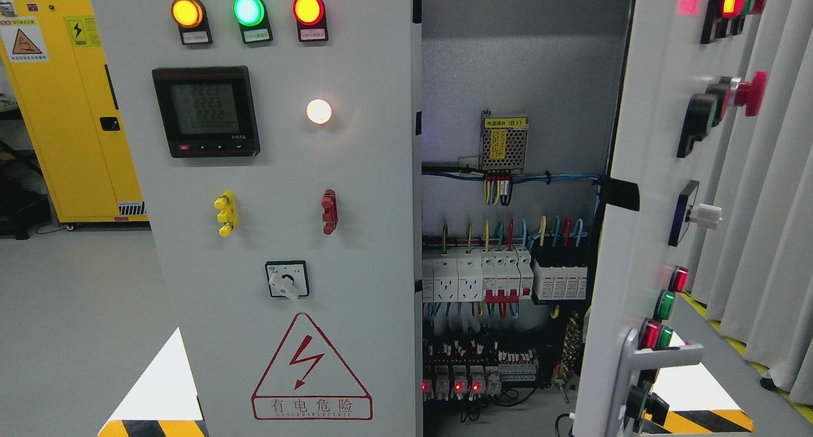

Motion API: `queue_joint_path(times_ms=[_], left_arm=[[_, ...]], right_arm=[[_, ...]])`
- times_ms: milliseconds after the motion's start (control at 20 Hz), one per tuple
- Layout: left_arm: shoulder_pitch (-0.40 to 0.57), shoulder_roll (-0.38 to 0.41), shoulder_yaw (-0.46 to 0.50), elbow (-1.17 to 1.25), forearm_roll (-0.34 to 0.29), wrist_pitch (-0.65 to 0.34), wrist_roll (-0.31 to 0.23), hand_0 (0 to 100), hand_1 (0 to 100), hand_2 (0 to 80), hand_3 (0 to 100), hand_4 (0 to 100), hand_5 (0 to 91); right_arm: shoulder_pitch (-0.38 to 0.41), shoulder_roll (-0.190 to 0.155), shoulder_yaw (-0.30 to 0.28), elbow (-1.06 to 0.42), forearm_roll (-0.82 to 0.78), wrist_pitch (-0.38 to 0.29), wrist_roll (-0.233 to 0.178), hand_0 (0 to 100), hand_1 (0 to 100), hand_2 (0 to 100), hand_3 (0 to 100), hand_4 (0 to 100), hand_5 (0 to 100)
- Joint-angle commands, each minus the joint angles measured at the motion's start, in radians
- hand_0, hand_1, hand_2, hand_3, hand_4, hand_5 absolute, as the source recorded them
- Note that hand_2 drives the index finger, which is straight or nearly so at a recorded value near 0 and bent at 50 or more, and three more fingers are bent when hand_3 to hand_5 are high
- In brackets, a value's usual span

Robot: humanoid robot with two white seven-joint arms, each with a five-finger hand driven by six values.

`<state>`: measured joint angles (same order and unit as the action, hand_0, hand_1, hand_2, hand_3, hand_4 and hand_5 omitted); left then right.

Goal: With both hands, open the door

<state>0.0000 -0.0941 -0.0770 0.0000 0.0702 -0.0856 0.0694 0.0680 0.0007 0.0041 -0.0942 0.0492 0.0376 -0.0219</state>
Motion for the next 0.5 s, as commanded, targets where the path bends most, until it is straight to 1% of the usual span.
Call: queue_joint_path(times_ms=[0,350,400,451], left_arm=[[-0.017,0.004,0.0,-0.029,-0.001,-0.014,0.009,0,0,0.0,3,0,0.0],[-0.018,0.01,0.002,-0.04,0.006,-0.022,0.004,0,0,0.0,3,0,0.0],[-0.012,0.026,0.002,-0.081,0.006,-0.034,0.004,0,0,0.0,3,0,0.0],[0.0,0.062,0.002,-0.16,0.006,-0.051,0.004,0,0,0.0,3,0,0.0]], right_arm=[[-0.001,0.009,0.013,-0.001,0.001,0.002,0.0,21,15,0,0,0,0],[-0.002,0.009,0.013,0.001,0.001,0.002,0.0,21,15,0,0,0,0],[-0.002,0.009,0.013,0.001,0.001,0.004,0.0,21,15,0,0,0,0],[-0.002,0.009,0.013,0.001,0.001,0.004,0.0,21,15,0,0,0,0]])
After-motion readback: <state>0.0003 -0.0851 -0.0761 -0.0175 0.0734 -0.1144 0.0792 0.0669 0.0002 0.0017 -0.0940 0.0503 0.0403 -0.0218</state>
